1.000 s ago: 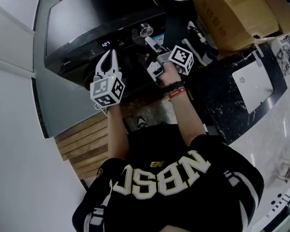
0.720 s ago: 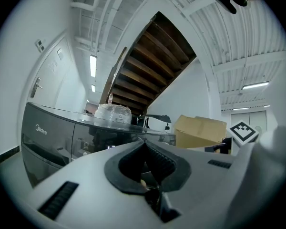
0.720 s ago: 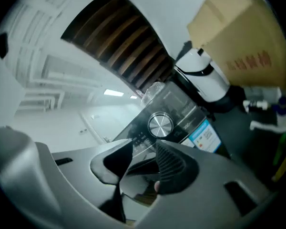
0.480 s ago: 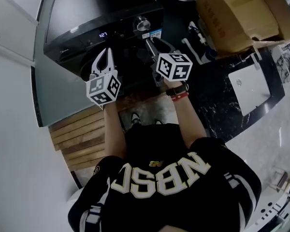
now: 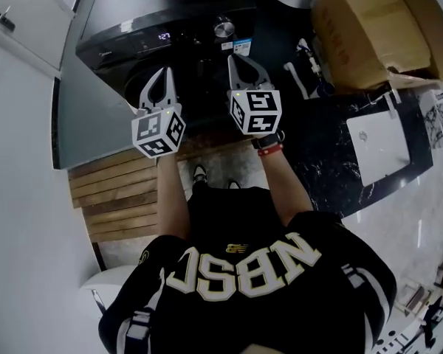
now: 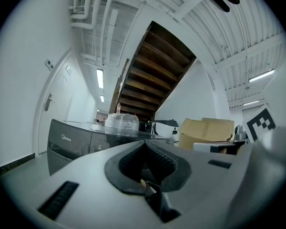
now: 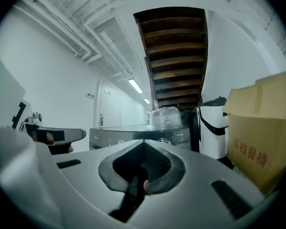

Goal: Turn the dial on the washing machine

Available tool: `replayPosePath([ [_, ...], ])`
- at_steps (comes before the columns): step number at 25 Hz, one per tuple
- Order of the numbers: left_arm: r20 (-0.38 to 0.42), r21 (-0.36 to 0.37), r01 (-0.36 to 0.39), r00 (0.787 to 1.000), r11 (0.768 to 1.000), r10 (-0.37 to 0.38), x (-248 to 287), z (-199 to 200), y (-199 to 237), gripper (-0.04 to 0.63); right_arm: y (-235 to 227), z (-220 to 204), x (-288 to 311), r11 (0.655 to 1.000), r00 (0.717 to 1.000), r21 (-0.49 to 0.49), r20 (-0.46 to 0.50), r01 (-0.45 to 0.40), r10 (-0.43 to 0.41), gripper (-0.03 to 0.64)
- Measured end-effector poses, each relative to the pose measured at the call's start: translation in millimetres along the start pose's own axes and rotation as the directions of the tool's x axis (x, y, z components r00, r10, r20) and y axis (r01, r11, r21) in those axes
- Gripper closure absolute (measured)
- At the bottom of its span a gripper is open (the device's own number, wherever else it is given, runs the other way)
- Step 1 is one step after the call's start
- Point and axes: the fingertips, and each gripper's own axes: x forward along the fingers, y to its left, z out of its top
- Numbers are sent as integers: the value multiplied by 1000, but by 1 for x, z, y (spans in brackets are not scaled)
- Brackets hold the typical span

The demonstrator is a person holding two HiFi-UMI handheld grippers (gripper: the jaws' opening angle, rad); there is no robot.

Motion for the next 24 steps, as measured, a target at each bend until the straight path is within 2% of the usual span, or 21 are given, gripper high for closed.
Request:
replayPosePath([
  [3,3,22,-17,1000,1000,17,-10,1,-5,583,3,3,-7,1000,1000,-22,11,-16,16,609],
  [9,18,47,-32,999,998,31,-24,5,-15,583,10,3,-20,998,998,-3,16,-59,59,609],
  [13,43,27,-20,999,999,19,-31,11,-25,583,8,3,-21,997,997,7,21,-77,77,609],
  [16,52,69,-30,998,997,27,-35,16,-29,583,5,2,-19,996,997,35,31,-76,75,609],
  [20,19,119,-55,998,991,53,-32,10,-22,583,3,-2,-12,996,997,45,27,-78,77,609],
  [24,-61,148,-81,994,986,91,-28,-6,-11,583,-2,-7,1,994,996,47,4,-94,94,609],
])
